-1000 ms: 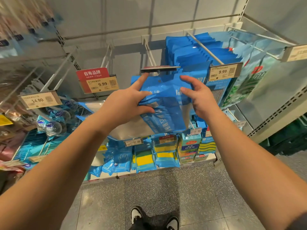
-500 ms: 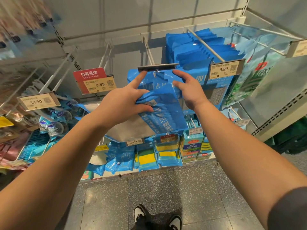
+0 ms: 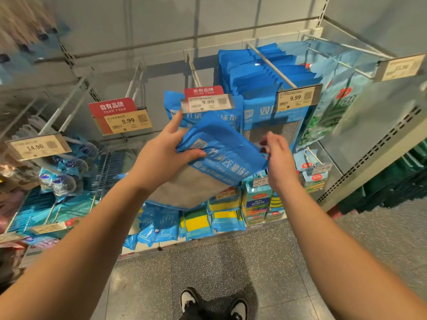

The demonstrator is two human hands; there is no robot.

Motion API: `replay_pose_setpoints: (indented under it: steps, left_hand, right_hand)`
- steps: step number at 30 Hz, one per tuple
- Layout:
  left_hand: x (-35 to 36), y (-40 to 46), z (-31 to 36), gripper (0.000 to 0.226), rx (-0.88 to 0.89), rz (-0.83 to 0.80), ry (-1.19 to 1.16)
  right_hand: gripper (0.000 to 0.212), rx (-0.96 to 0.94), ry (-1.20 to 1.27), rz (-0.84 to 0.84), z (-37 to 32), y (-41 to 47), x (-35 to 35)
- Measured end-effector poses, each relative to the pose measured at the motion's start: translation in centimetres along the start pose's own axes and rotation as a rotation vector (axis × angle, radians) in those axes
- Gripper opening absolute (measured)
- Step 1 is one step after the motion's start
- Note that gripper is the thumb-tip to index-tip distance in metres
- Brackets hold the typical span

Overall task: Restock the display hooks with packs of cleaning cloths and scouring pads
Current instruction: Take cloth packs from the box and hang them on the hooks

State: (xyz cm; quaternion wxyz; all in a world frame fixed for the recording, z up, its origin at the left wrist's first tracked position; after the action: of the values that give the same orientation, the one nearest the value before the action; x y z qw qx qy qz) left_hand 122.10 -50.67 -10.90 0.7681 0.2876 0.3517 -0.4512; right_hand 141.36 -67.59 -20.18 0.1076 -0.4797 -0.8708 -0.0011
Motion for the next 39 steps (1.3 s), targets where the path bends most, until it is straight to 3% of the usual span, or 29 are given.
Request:
replay_pose_setpoints:
  steps: [3, 6, 12, 19, 23, 25, 28, 31, 35, 39]
  left_hand:
    - [1.3, -0.6, -1.0, 0.026, -0.042, 0.035, -0.102]
    - [2.6, -1.3, -1.7, 0.026, -0.082, 0.036, -0.242]
    - [4.5, -2.6, -2.2, 0.027, -0.264, 0.047, -0.436]
    - [3.9, -4.5, -4.4, 0.014, -0.375, 0.046, -0.320]
    - [2.6, -5.1, -5.1, 0.018, -0.372, -0.134, -0.127]
    - [1.9, -5.0, -4.8, 0.003, -0.334, -0.247, 0.050]
    - [1.4, -4.3, -4.2, 0.037, -0.207, -0.374, 0.301]
    - [1.2, -3.4, -2.9, 0.071, -0.050, -0.412, 0.395]
    - [1.2, -1.6, -0.6, 0.042, 0.042, -0.397, 0.456]
    - [1.2, 0.8, 0.9, 0.040, -0.020, -0.344, 0.498]
  right_hand:
    - [0.026, 0.059, 0.159, -0.070, 2.0, -2.3, -0.8]
    - [0.010, 0.081, 0.108, -0.143, 2.8, -3.1, -0.6]
    - [0.008, 0.083, 0.033, -0.121, 1.8, -2.7, -0.8]
    - [0.009, 0.004, -0.113, -0.047, -0.7, -0.7, -3.8]
    - [0.008, -0.013, -0.254, -0.049, -1.9, 0.7, -5.8]
    - [0.005, -0.022, -0.307, -0.071, -2.2, 1.3, -6.0]
    - [0.009, -0.036, -0.403, -0.103, -2.3, 1.7, -5.6]
    - [0.009, -0.049, -0.479, -0.122, -2.0, 2.0, -4.6]
    - [0.007, -0.063, -0.500, -0.175, -2.3, 2.5, -2.6]
    - [0.011, -0.062, -0.479, -0.202, -2.7, 3.1, -0.9]
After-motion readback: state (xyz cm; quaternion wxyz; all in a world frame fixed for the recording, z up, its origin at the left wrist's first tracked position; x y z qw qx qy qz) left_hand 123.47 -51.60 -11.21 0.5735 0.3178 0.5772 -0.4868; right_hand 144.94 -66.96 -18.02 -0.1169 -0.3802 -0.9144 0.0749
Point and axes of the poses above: each hand's wrist, its own y-axis towards the middle knuckle, its own x-axis out of the palm, z = x × y, the point moved 2 cm from there along y, towards the middle knuckle, and after that the axes turned 6 degrees about -z, right-handed, at the moved point
